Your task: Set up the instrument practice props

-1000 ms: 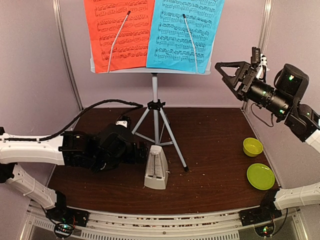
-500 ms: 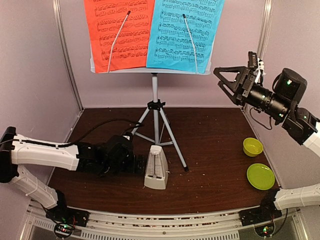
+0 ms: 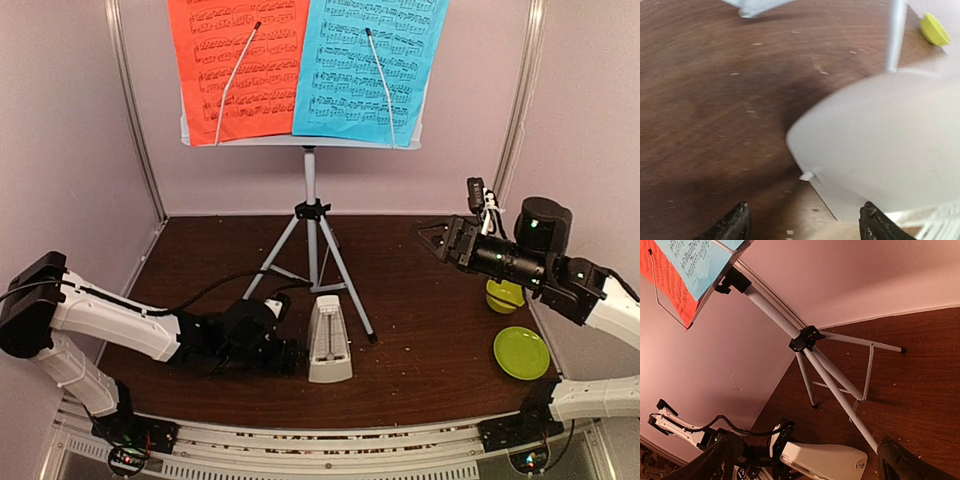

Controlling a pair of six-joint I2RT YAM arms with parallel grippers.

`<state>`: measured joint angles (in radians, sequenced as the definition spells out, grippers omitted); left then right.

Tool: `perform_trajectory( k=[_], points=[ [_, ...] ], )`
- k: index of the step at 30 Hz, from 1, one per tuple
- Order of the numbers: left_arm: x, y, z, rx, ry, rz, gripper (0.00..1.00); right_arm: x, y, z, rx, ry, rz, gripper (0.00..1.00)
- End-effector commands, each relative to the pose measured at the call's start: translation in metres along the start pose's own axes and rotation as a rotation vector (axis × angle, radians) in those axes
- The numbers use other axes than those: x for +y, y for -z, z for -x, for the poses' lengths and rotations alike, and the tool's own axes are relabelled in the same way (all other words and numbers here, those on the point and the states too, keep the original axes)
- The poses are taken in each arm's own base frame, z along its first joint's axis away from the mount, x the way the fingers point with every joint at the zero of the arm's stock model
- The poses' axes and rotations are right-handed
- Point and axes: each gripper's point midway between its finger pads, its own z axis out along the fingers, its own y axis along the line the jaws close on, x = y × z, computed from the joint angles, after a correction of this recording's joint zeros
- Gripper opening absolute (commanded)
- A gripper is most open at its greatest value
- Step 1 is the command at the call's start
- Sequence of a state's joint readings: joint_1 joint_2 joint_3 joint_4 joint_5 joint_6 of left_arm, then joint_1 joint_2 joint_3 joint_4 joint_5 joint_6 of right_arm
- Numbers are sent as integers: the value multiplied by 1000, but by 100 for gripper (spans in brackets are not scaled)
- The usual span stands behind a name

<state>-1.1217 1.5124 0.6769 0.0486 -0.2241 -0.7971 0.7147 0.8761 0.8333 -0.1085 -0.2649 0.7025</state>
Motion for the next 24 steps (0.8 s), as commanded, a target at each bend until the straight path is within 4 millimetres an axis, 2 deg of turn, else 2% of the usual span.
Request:
perform_trajectory(
  k=[1,5,8,10,14,17,24],
  points=[
    [-45,1,5,-60,-6,-195,76,8,2,-5,-15,36,21,100],
    [-72,7,11,-94,-42,-313,74,15,-7,-22,35,104,-21,100],
    [-79,14,16,-134,-66,-362,73,20,-12,-39,77,169,-68,100],
    [-70,22,22,-184,-50,-349,72,22,-14,-48,92,192,-91,100],
    [-38,37,26,-228,-31,-252,72,32,-19,-65,100,228,-129,100],
    [-22,44,27,-235,-45,-202,72,27,-30,-83,126,269,-200,100],
    [4,63,24,-311,-58,-162,75,10,-51,-107,124,349,-354,100]
  ],
)
